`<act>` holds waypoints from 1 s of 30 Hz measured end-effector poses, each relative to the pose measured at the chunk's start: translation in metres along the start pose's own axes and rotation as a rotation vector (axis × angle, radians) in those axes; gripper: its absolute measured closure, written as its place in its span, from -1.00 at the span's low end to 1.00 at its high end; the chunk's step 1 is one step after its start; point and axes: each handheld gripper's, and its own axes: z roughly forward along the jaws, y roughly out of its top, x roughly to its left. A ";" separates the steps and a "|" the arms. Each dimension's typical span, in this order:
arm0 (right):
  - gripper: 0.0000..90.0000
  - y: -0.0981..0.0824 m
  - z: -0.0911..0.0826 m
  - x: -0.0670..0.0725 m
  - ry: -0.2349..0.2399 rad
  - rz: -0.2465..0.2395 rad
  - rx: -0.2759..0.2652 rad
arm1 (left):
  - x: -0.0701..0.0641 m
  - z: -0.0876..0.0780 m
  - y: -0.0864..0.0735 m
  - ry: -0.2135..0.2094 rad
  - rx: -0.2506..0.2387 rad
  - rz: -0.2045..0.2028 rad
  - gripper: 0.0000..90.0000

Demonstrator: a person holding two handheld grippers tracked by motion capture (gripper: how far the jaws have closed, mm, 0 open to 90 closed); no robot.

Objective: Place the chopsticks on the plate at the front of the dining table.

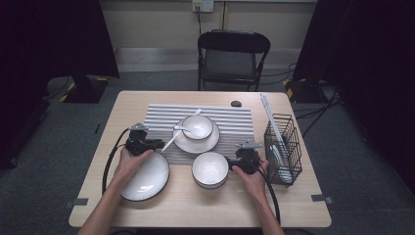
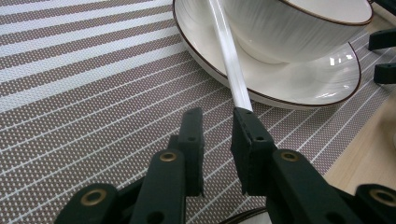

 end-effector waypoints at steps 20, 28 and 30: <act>-0.53 0.000 0.000 0.000 -0.002 -0.002 0.001 | -0.005 -0.001 -0.001 0.020 0.015 0.022 0.40; -0.53 0.000 0.000 0.000 -0.002 -0.001 0.001 | -0.008 0.001 0.000 0.027 0.027 0.030 0.25; -0.53 0.000 0.000 0.000 -0.002 -0.001 0.001 | -0.009 0.001 0.000 0.029 0.031 0.032 0.22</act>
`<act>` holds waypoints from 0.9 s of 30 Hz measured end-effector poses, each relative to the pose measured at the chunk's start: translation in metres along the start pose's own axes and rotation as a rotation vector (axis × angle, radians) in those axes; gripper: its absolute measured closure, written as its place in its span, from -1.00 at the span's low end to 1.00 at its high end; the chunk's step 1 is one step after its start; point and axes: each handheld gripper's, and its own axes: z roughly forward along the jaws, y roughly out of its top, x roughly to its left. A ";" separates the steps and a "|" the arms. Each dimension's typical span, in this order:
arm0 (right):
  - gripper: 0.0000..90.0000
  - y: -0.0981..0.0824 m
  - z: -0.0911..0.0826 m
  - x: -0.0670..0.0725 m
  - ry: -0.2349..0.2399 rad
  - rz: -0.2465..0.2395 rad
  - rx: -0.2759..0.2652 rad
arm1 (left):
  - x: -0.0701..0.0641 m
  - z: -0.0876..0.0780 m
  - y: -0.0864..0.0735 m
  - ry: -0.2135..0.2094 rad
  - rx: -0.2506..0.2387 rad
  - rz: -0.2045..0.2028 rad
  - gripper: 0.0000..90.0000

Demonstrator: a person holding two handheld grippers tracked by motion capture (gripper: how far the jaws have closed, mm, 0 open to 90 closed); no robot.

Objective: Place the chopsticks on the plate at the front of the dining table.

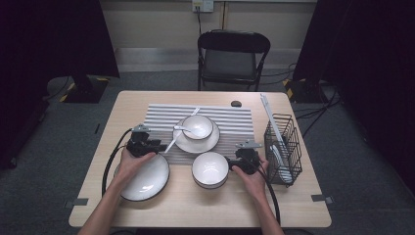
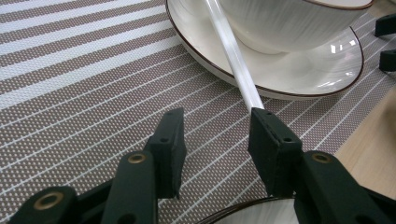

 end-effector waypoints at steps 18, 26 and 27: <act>-0.54 0.000 0.000 0.000 0.002 0.003 0.000 | -0.004 0.005 0.000 0.012 0.028 0.011 -0.07; -0.54 0.000 0.000 0.000 0.001 0.003 0.000 | -0.007 0.006 0.001 0.005 0.031 0.023 -0.18; -0.54 0.000 0.000 0.000 0.001 0.002 -0.001 | -0.009 0.007 0.001 0.008 0.028 0.020 -0.19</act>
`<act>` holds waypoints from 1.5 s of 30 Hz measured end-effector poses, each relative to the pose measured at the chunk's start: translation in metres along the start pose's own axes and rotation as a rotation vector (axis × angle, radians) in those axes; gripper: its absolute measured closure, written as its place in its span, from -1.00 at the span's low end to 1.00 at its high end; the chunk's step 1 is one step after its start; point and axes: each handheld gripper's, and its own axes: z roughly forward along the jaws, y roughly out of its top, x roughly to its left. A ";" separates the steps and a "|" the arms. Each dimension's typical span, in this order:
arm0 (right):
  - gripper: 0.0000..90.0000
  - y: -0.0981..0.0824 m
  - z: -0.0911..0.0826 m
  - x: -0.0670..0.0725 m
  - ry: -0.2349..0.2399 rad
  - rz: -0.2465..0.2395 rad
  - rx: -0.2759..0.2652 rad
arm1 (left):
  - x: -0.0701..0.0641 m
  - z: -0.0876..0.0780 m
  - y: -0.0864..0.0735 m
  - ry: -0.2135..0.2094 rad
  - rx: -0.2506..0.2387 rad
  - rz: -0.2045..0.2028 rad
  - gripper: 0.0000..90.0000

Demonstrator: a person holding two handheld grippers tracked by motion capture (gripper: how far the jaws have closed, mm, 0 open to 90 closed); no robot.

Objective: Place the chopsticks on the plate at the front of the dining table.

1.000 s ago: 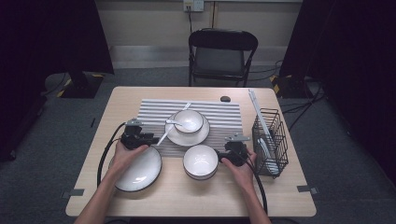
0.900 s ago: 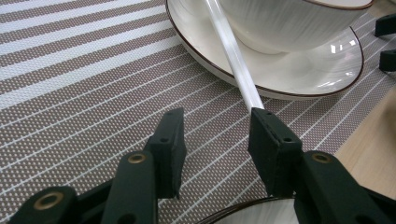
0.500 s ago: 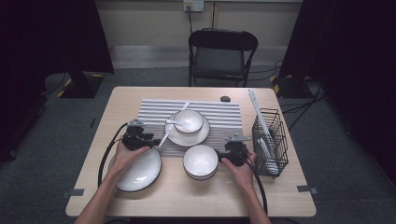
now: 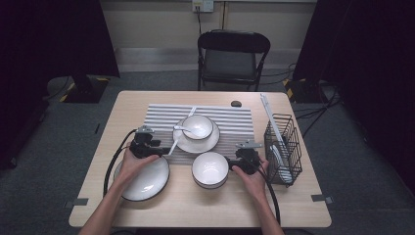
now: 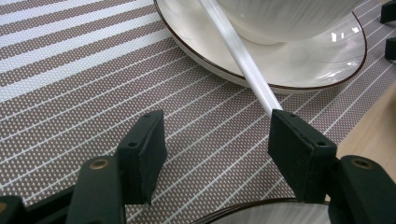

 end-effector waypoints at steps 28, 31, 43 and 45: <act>-0.53 0.000 0.000 0.000 -0.001 -0.002 0.000 | -0.007 0.006 0.001 -0.010 0.010 0.019 -0.37; -0.53 0.000 0.000 0.000 -0.001 -0.002 0.000 | -0.008 0.006 0.001 -0.015 0.011 0.016 -0.38; -0.53 0.000 0.000 0.000 -0.001 -0.001 0.000 | -0.011 0.008 0.002 -0.018 0.022 0.036 -0.40; -0.53 0.000 0.000 0.000 -0.001 -0.001 0.000 | -0.011 0.007 0.002 -0.022 0.022 0.040 -0.40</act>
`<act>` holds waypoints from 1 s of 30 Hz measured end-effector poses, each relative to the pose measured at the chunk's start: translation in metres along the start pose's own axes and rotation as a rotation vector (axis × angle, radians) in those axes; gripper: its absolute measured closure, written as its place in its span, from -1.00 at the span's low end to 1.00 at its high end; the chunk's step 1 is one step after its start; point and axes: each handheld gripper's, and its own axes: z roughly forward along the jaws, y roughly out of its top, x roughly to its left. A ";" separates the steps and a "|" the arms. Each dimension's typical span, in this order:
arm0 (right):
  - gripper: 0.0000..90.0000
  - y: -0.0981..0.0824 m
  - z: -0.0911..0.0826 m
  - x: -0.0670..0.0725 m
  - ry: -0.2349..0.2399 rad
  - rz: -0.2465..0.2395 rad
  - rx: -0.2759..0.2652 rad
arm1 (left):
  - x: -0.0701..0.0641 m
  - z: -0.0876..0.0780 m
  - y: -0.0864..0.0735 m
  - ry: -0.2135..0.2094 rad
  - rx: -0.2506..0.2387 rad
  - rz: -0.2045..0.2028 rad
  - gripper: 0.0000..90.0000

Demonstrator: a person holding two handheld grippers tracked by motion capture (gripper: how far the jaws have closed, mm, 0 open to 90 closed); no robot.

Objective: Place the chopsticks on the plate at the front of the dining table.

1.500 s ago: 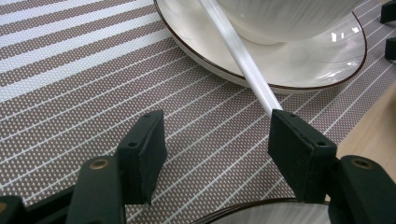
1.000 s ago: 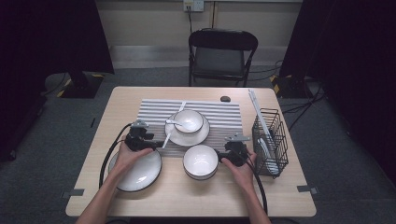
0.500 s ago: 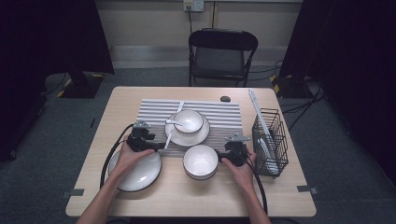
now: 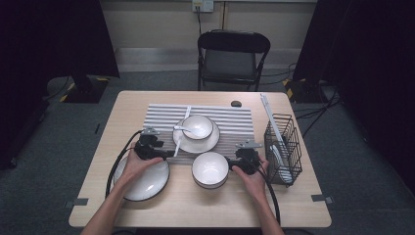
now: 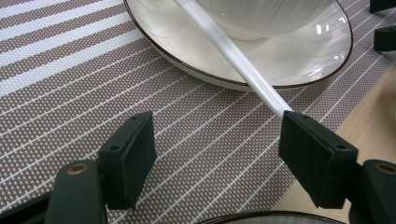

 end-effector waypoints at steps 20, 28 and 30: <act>-0.54 0.000 0.000 0.000 0.001 0.001 0.000 | -0.003 0.003 0.001 -0.010 -0.001 -0.002 -0.48; -0.54 0.000 0.000 0.000 0.000 0.004 -0.001 | -0.002 0.001 0.000 -0.020 -0.010 -0.011 -0.48; -0.54 0.000 0.000 0.000 0.002 0.005 -0.001 | -0.001 -0.002 0.000 -0.014 -0.018 -0.018 -0.48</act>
